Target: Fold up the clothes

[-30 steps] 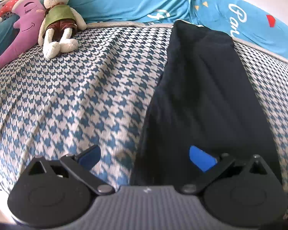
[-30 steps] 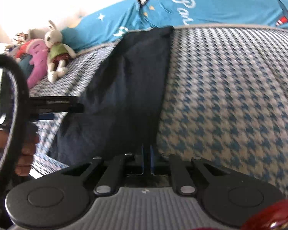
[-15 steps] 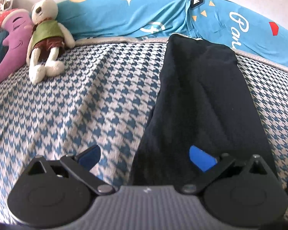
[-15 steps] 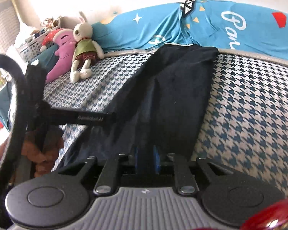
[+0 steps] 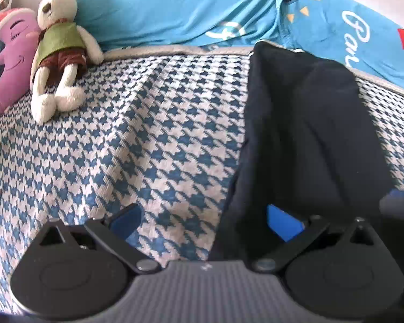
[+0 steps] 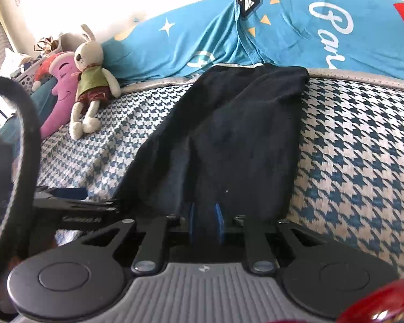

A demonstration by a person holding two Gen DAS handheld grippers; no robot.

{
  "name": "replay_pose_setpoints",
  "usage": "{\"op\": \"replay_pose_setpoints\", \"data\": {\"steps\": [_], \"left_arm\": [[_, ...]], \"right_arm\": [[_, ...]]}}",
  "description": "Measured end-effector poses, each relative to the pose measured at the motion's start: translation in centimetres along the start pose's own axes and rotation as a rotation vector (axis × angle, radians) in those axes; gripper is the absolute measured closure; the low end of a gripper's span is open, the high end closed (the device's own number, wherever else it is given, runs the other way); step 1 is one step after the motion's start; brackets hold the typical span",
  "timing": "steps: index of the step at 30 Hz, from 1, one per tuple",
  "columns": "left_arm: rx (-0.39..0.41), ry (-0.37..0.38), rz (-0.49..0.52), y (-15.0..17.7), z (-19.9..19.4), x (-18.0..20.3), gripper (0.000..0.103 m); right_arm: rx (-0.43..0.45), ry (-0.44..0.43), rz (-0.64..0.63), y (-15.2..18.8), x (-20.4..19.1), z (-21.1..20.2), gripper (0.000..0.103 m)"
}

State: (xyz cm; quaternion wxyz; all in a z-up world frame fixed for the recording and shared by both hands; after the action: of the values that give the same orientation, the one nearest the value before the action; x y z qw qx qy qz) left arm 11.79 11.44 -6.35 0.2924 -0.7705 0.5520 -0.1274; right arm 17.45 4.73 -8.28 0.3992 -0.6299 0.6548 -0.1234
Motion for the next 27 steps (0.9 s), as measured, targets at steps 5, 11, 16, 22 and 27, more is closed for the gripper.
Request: {"op": "replay_pose_setpoints", "data": {"steps": [5,11,16,22,27], "left_arm": [[-0.004,0.011,-0.014,0.1,0.6,-0.5,0.000],[-0.007,0.009,-0.044,0.2,0.9,-1.5,0.000],[-0.001,0.009,-0.044,0.4,0.8,-1.8,0.000],[-0.011,0.010,-0.062,0.7,0.8,-2.3,0.000],[0.014,0.024,-0.074,0.2,0.0,-2.0,0.000]], "right_arm": [[-0.008,0.062,0.004,-0.3,2.1,1.0,0.086],[0.024,0.117,0.047,-1.1,4.8,0.9,0.091],[0.043,0.112,0.080,-1.6,5.6,0.8,0.095],[0.066,0.095,0.079,-2.4,5.2,0.6,0.095],[0.085,0.081,0.077,-3.1,4.8,0.4,0.088]]}}
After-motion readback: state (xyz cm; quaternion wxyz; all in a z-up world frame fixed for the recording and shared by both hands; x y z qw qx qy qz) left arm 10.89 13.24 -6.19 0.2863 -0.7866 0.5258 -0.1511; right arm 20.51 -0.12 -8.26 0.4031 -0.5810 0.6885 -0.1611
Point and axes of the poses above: each gripper's, at about its wrist camera, not at the fingertips, and z roughly the way its jaws point, x to its right, y to its underside, the point moved 10 cm from there along z, roughly the way its jaws point, and after that the axes turned 7 degrees about -y, right-handed, at the moved point
